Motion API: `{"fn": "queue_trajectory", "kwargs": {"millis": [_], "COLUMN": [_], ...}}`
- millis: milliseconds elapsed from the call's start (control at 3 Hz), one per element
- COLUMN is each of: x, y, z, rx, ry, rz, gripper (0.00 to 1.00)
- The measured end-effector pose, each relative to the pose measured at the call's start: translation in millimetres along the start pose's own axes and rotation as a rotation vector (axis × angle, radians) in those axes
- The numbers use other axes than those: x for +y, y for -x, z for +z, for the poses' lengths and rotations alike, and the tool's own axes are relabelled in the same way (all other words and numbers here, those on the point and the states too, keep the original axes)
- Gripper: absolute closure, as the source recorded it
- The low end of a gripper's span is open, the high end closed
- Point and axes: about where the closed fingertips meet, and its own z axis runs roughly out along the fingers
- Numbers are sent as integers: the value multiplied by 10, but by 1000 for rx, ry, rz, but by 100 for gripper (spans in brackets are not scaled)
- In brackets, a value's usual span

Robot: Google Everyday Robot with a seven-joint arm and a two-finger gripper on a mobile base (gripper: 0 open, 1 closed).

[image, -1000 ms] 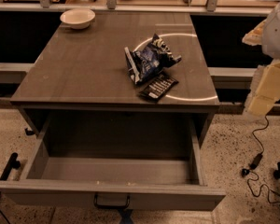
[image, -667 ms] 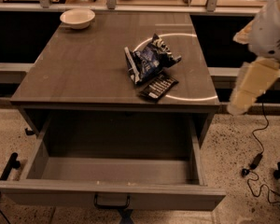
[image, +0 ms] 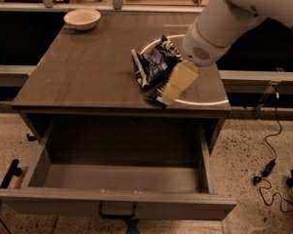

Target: Place rxbar chocolate into top drawer

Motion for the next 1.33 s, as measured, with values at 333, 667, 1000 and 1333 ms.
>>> {"fn": "queue_trajectory", "kwargs": {"millis": [333, 667, 1000, 1333], "x": [42, 54, 95, 120], "y": [161, 170, 152, 165], "z": [406, 426, 540, 771], "rx": [14, 16, 8, -12], "ry": [2, 1, 48, 99], "rz": [118, 209, 208, 208], "gripper": [0, 0, 0, 0]}}
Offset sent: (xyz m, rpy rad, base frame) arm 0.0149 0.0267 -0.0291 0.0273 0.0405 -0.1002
